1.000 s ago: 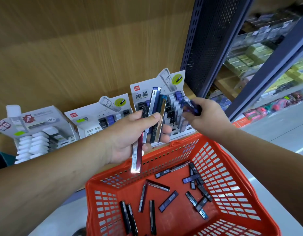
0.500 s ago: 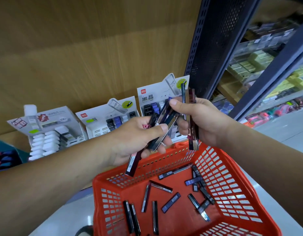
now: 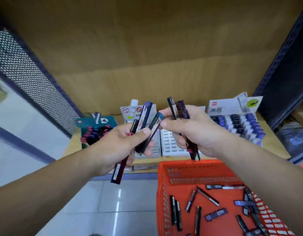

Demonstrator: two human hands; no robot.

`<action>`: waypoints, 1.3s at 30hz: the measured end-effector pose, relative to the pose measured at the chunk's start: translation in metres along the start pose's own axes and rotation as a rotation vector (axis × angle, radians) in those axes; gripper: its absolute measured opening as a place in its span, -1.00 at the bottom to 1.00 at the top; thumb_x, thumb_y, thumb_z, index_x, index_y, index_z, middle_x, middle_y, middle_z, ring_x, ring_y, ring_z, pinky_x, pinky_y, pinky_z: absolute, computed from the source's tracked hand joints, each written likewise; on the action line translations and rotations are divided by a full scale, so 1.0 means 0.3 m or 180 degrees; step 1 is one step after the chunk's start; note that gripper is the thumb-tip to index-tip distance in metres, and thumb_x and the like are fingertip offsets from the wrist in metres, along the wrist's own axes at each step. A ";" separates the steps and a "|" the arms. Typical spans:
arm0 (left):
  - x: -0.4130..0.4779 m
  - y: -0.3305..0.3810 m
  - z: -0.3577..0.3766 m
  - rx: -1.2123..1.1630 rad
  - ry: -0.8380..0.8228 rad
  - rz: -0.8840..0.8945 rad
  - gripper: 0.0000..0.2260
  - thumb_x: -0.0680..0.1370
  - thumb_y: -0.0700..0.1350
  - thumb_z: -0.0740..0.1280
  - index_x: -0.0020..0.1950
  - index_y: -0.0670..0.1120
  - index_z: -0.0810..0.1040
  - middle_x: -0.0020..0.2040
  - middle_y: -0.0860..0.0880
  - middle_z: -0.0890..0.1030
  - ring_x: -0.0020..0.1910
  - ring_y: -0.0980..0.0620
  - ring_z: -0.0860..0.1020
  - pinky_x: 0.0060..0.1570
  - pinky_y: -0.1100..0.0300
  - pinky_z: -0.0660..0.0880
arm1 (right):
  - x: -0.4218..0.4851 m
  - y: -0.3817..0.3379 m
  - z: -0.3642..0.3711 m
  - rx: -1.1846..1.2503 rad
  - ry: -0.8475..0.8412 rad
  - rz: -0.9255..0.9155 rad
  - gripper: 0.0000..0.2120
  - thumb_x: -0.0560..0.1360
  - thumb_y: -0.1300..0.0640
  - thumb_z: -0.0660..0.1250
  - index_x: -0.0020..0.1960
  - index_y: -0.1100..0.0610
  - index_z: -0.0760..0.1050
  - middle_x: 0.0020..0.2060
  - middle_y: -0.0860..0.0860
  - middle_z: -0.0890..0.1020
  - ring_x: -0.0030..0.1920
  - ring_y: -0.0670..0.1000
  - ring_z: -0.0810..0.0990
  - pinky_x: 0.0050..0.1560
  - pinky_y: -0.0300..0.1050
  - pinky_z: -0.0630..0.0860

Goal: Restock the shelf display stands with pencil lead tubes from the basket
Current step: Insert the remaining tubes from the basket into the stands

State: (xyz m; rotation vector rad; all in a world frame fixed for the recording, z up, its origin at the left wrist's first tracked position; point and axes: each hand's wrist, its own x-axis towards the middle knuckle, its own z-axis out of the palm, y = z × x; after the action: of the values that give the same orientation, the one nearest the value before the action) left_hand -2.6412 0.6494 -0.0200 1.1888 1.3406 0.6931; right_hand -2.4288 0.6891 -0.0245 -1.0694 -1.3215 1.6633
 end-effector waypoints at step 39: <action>-0.068 -0.595 -0.723 -0.0758 0.0731 -0.0798 -0.91 0.64 -0.06 0.39 0.05 -0.06 0.54 -0.22 -0.14 0.61 -0.46 0.03 0.41 -0.52 0.21 0.31 | 0.620 0.345 0.788 -0.3305 0.0105 -0.0452 -0.95 0.56 0.01 0.46 -0.01 -0.05 0.60 -0.21 -0.06 0.61 -0.22 -0.01 0.56 -0.20 -0.08 0.50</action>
State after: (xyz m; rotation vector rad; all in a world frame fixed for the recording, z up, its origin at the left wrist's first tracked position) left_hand -2.8949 0.6281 -0.1403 0.7526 1.5186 0.7987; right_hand -2.7226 0.7546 -0.1269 -1.4827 -2.2490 0.7808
